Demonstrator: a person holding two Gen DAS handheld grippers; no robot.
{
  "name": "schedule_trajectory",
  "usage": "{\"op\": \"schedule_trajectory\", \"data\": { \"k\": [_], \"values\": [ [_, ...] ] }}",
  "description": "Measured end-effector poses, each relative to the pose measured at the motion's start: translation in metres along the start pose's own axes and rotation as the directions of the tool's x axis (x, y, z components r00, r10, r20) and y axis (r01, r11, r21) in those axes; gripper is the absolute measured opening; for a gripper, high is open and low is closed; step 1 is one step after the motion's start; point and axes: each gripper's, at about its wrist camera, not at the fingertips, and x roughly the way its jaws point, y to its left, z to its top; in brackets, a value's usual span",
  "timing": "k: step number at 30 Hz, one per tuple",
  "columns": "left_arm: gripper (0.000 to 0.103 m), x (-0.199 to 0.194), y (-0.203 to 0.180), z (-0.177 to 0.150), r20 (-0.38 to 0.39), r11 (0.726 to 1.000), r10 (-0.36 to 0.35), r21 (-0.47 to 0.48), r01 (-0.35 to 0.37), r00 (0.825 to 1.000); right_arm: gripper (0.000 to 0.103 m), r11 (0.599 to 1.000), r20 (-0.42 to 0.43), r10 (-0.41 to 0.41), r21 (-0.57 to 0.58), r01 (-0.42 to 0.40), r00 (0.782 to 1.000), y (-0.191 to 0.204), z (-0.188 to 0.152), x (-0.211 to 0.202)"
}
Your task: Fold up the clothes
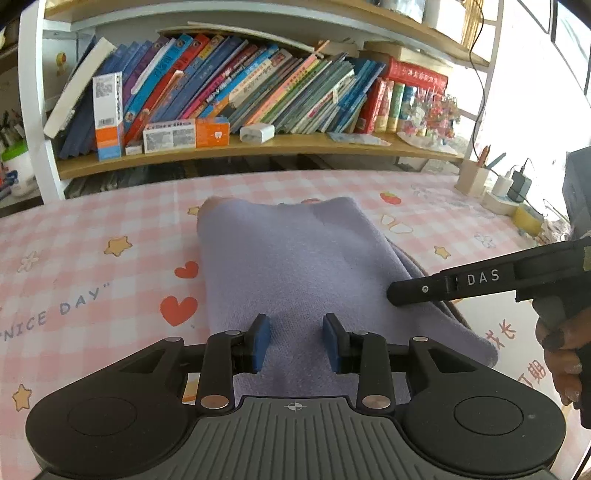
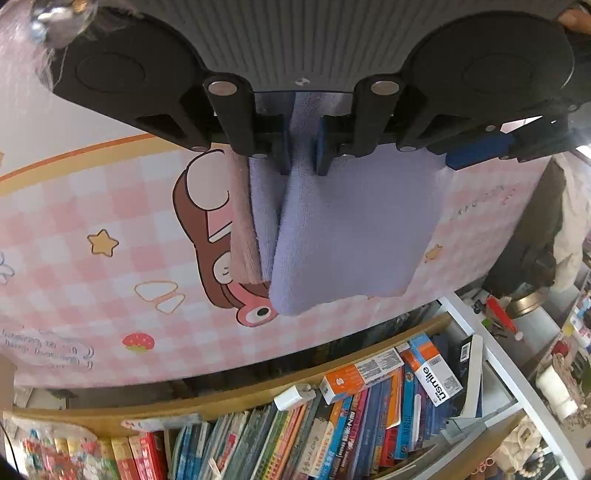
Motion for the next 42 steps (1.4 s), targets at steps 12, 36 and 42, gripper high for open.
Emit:
{"op": "schedule_trajectory", "data": {
  "k": [12, 36, 42],
  "values": [
    [0.077, -0.051, 0.005, -0.012, 0.071, 1.000, 0.007, 0.029, -0.009, 0.997, 0.078, 0.990, 0.068, -0.138, 0.022, 0.136, 0.988, 0.018, -0.031, -0.062],
    [0.088, -0.051, 0.012, -0.033, -0.035, 0.998, 0.026, -0.057, -0.028, 0.999, 0.084, 0.982, -0.004, -0.184, 0.052, 0.184, 0.983, 0.025, -0.067, -0.069],
    [0.088, -0.035, 0.043, -0.017, -0.052, 0.975, 0.001, -0.223, -0.013, 0.999, 0.084, 0.986, -0.006, -0.087, 0.139, 0.087, 0.996, -0.001, -0.048, -0.062]
  ]
}}
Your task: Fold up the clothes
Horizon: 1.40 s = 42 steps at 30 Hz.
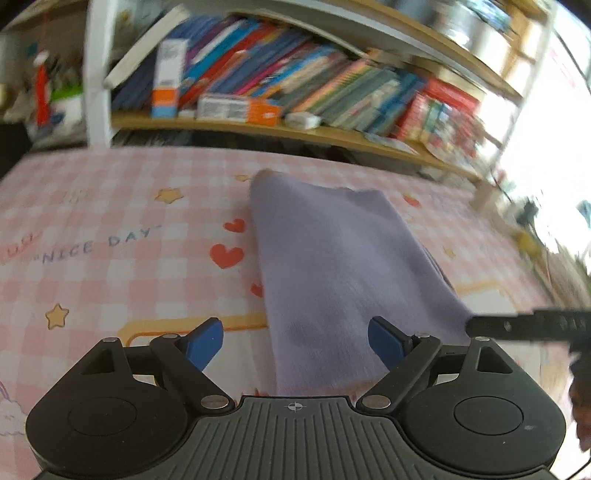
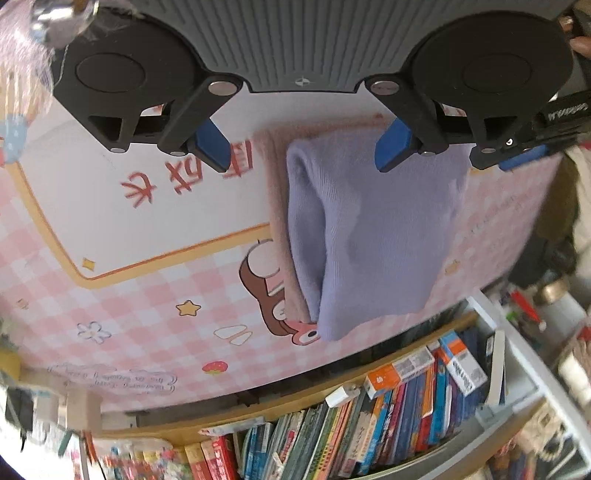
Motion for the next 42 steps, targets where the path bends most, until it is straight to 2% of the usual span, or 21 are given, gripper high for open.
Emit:
{"op": "schedule_trajectory", "data": {
  "k": [6, 12, 16, 17, 20, 23, 24, 26, 27, 28, 30, 32, 34, 37, 40, 42],
  "values": [
    [0.088, 0.026, 0.018, 0.021, -0.039, 0.988, -0.030, -0.150, 0.024, 0.999, 0.084, 0.989, -0.067, 0.109, 0.105, -0.102, 0.992, -0.020, 0.032, 0.024],
    [0.088, 0.046, 0.023, 0.016, -0.105, 0.971, -0.063, -0.236, 0.037, 0.992, 0.082, 0.963, -0.137, 0.186, 0.221, -0.153, 0.973, -0.035, 0.037, 0.048],
    [0.089, 0.055, 0.029, 0.012, -0.119, 0.952, -0.092, -0.302, 0.052, 0.989, 0.080, 0.949, -0.131, 0.237, 0.242, -0.201, 0.963, -0.038, 0.040, 0.054],
    [0.089, 0.056, 0.030, 0.012, -0.116, 0.947, -0.099, -0.315, 0.058, 0.988, 0.078, 0.946, -0.131, 0.250, 0.246, -0.213, 0.959, -0.039, 0.040, 0.056],
    [0.087, 0.059, 0.032, 0.014, -0.108, 0.938, -0.114, -0.339, 0.071, 0.988, 0.059, 0.930, -0.140, 0.291, 0.273, -0.246, 0.946, -0.043, 0.042, 0.065],
    [0.076, 0.063, 0.032, 0.015, -0.105, 0.923, -0.143, -0.373, 0.094, 0.984, 0.058, 0.920, -0.135, 0.317, 0.283, -0.270, 0.939, -0.044, 0.044, 0.070],
    [0.068, 0.064, 0.032, 0.015, -0.104, 0.915, -0.158, -0.390, 0.106, 0.982, 0.058, 0.920, -0.137, 0.321, 0.281, -0.274, 0.937, -0.043, 0.045, 0.071],
    [0.066, 0.065, 0.029, 0.015, -0.100, 0.907, -0.157, -0.407, 0.103, 0.982, 0.054, 0.923, -0.144, 0.319, 0.272, -0.272, 0.937, -0.041, 0.046, 0.073],
    [0.062, 0.064, 0.026, 0.016, -0.101, 0.914, -0.145, -0.395, 0.095, 0.984, 0.044, 0.930, -0.151, 0.306, 0.260, -0.261, 0.940, -0.039, 0.046, 0.073],
    [0.060, 0.063, 0.022, 0.017, -0.100, 0.921, -0.133, -0.381, 0.086, 0.986, 0.043, 0.938, -0.153, 0.293, 0.237, -0.253, 0.944, -0.036, 0.047, 0.072],
    [0.050, 0.056, 0.010, 0.021, -0.091, 0.946, -0.091, -0.320, 0.057, 0.992, 0.036, 0.957, -0.144, 0.265, 0.161, -0.242, 0.953, -0.026, 0.048, 0.067],
    [0.047, 0.048, -0.008, 0.026, -0.069, 0.976, -0.036, -0.216, 0.020, 0.997, 0.033, 0.972, -0.097, 0.231, -0.009, -0.233, 0.968, -0.003, 0.048, 0.052],
    [0.047, 0.043, -0.022, 0.028, -0.058, 0.991, -0.007, -0.137, -0.001, 0.998, 0.032, 0.970, -0.081, 0.214, -0.101, -0.222, 0.973, 0.008, 0.046, 0.047],
    [0.049, 0.047, -0.013, 0.027, -0.086, 0.982, -0.011, -0.186, -0.005, 0.996, 0.032, 0.957, -0.065, 0.193, -0.207, -0.203, 0.979, 0.021, 0.043, 0.041],
    [0.057, 0.051, 0.000, 0.024, -0.109, 0.968, -0.021, -0.250, -0.007, 0.994, 0.034, 0.969, -0.083, 0.210, -0.118, -0.218, 0.974, 0.006, 0.044, 0.045],
    [0.063, 0.051, 0.005, 0.020, -0.110, 0.960, -0.030, -0.279, -0.002, 0.993, 0.043, 0.972, -0.099, 0.231, -0.033, -0.235, 0.968, -0.007, 0.044, 0.047]
  ]
}}
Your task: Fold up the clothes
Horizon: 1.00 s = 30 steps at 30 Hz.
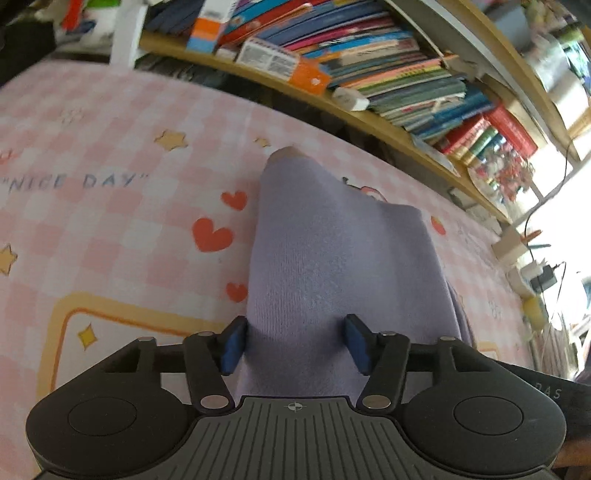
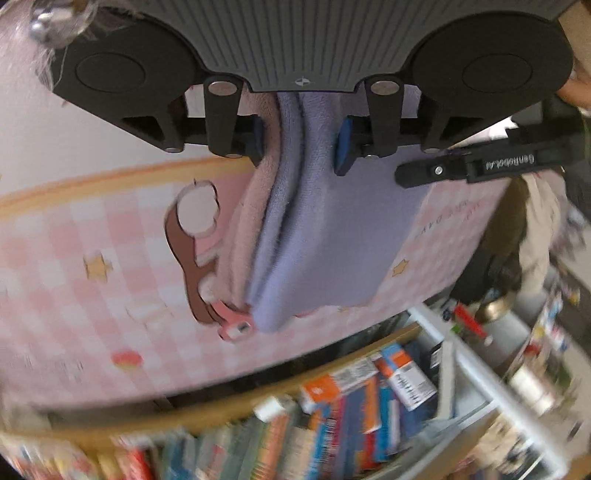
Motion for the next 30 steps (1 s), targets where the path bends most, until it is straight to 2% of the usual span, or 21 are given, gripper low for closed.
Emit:
{"op": "schedule_trajectory", "data": {
  "k": [3, 6, 11, 13, 15, 17, 19, 20, 21, 23, 26, 28, 30],
  "values": [
    [0.065, 0.001, 0.004, -0.002, -0.004, 1.000, -0.011, -0.020, 0.011, 1.000, 0.051, 0.994, -0.016, 0.027, 0.109, -0.025, 0.999, -0.017, -0.005, -0.003],
    [0.065, 0.004, 0.007, -0.001, -0.012, 0.999, -0.035, -0.034, 0.034, 0.999, 0.054, 0.985, -0.034, 0.046, 0.165, -0.040, 0.998, -0.026, -0.009, -0.004],
    [0.067, 0.013, 0.012, -0.001, -0.033, 0.995, -0.069, -0.081, 0.066, 0.997, 0.054, 0.990, -0.055, 0.051, 0.135, -0.043, 0.997, -0.022, -0.004, 0.008],
    [0.066, 0.016, 0.011, -0.002, -0.040, 0.993, -0.073, -0.094, 0.069, 0.997, 0.051, 0.993, -0.053, 0.052, 0.113, -0.046, 0.997, -0.018, -0.001, 0.014],
    [0.060, 0.014, 0.002, -0.003, -0.031, 0.997, -0.046, -0.058, 0.044, 0.998, 0.039, 1.000, -0.039, 0.010, -0.001, -0.010, 0.999, -0.002, -0.001, 0.015],
    [0.057, 0.011, -0.011, -0.004, -0.008, 1.000, -0.003, 0.015, 0.003, 1.000, 0.035, 0.990, -0.016, -0.039, -0.134, 0.037, 0.999, 0.018, -0.001, 0.014],
    [0.057, 0.009, -0.024, -0.006, 0.019, 0.995, 0.038, 0.091, -0.040, 0.999, 0.034, 0.964, 0.022, -0.060, -0.259, 0.064, 0.998, 0.035, -0.004, 0.011],
    [0.057, 0.009, -0.025, -0.006, 0.020, 0.994, 0.043, 0.104, -0.045, 0.999, 0.034, 0.954, 0.031, -0.067, -0.290, 0.073, 0.997, 0.039, -0.005, 0.011],
    [0.058, 0.009, -0.025, -0.005, 0.018, 0.993, 0.043, 0.107, -0.045, 0.999, 0.034, 0.959, 0.024, -0.065, -0.276, 0.069, 0.998, 0.035, -0.005, 0.012],
    [0.061, 0.013, -0.013, -0.001, -0.010, 0.999, 0.011, 0.049, -0.010, 1.000, 0.035, 0.976, -0.004, -0.050, -0.214, 0.048, 0.999, 0.022, -0.003, 0.016],
    [0.065, 0.017, 0.000, 0.003, -0.041, 0.999, -0.033, -0.019, 0.033, 0.999, 0.043, 1.000, -0.043, 0.007, -0.029, -0.008, 0.999, -0.005, 0.001, 0.019],
    [0.067, 0.019, 0.004, 0.004, -0.047, 0.998, -0.051, -0.042, 0.049, 0.998, 0.046, 0.997, -0.048, 0.047, 0.067, -0.044, 0.998, -0.018, 0.002, 0.021],
    [0.067, 0.021, 0.004, 0.002, -0.043, 0.997, -0.059, -0.051, 0.057, 0.997, 0.046, 0.992, -0.044, 0.071, 0.104, -0.066, 0.997, -0.023, 0.003, 0.022]
  ]
}}
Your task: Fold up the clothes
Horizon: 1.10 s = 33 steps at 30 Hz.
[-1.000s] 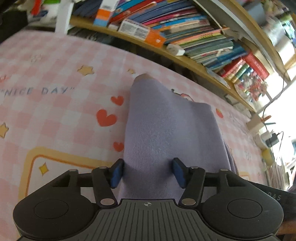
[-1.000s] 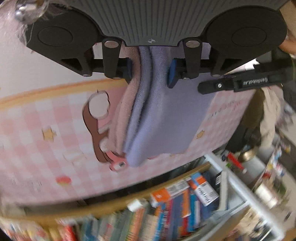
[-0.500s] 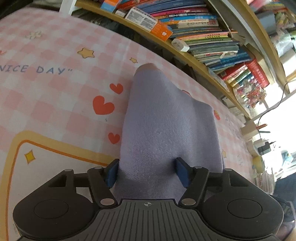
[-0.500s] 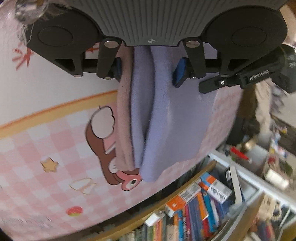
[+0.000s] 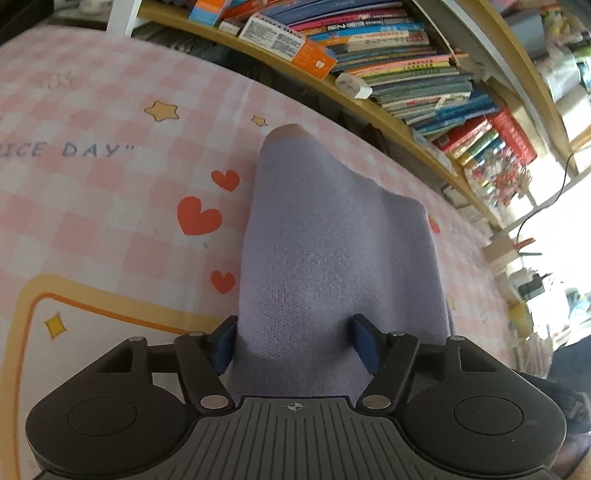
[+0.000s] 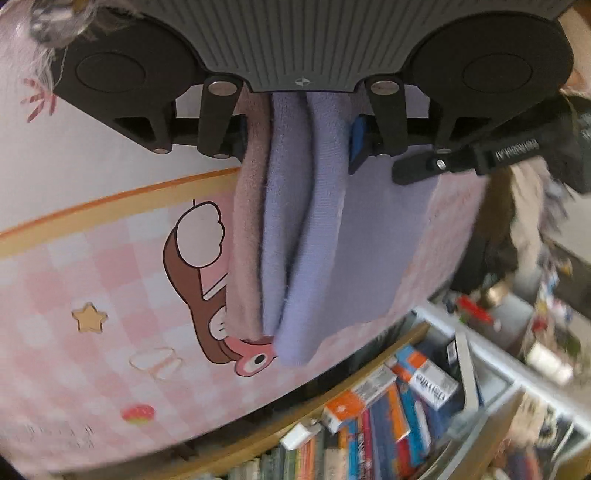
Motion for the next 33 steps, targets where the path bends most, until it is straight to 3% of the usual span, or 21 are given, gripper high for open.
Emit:
{"op": "schedule_trajectory", "data": {
  "k": [5, 9, 17, 33],
  "values": [
    [0.058, -0.003, -0.009, -0.003, 0.021, 1.000, 0.024, 0.019, -0.024, 0.999, 0.035, 1.000, 0.000, 0.000, -0.030, 0.000, 1.000, 0.006, 0.000, -0.001],
    [0.052, -0.013, -0.020, -0.004, 0.056, 0.998, 0.036, 0.052, -0.038, 0.998, 0.032, 0.993, 0.060, 0.014, -0.116, -0.007, 0.998, 0.019, -0.001, -0.016],
    [0.052, -0.041, -0.041, -0.012, 0.131, 0.993, 0.032, 0.105, -0.046, 0.991, 0.032, 0.977, 0.119, 0.024, -0.214, 0.001, 0.993, 0.040, -0.005, -0.040],
    [0.052, -0.067, -0.068, -0.042, 0.201, 0.991, 0.084, 0.090, -0.104, 0.976, 0.032, 0.964, 0.100, 0.073, -0.264, -0.044, 0.992, 0.042, -0.015, -0.067]
  ]
}}
